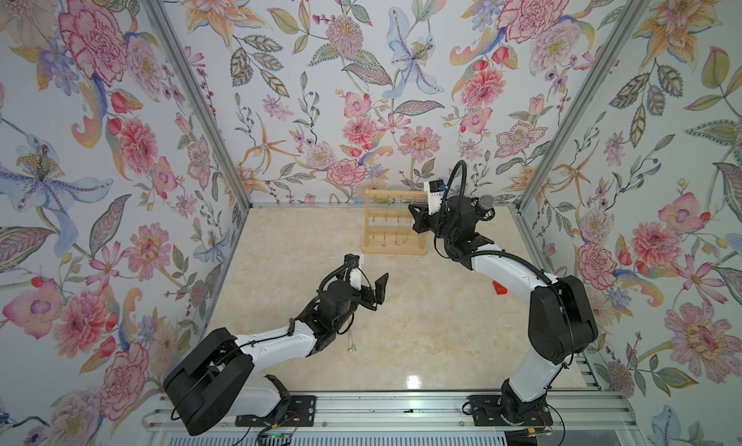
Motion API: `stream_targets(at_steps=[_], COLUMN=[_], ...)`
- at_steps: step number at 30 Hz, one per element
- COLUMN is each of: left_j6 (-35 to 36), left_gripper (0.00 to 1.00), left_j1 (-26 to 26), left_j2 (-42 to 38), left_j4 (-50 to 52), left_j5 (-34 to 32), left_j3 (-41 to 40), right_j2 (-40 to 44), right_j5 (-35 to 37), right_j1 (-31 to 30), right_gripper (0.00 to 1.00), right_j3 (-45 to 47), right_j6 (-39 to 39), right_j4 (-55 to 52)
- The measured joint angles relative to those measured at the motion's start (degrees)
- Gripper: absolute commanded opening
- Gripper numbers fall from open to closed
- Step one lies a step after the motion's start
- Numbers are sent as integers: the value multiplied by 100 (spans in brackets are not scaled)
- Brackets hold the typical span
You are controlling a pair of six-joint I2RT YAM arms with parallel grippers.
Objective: Take the necklace off the jewelry display stand
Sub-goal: Take off the necklace from the stand.
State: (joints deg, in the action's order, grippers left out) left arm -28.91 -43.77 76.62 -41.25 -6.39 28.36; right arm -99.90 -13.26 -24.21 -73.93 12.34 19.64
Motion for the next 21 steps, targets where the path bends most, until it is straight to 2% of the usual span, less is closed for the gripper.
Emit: stream_targets(at_steps=[21], left_j6=[0], left_gripper=[99], left_j1=[0], left_j2=[0], left_j4=[0], left_j5=[0], left_j3=[0], right_j2=[243], right_j5=[7], right_j1=[-79], right_gripper=[0], right_j3=[-2], right_j6=[-122], right_j4=[-367])
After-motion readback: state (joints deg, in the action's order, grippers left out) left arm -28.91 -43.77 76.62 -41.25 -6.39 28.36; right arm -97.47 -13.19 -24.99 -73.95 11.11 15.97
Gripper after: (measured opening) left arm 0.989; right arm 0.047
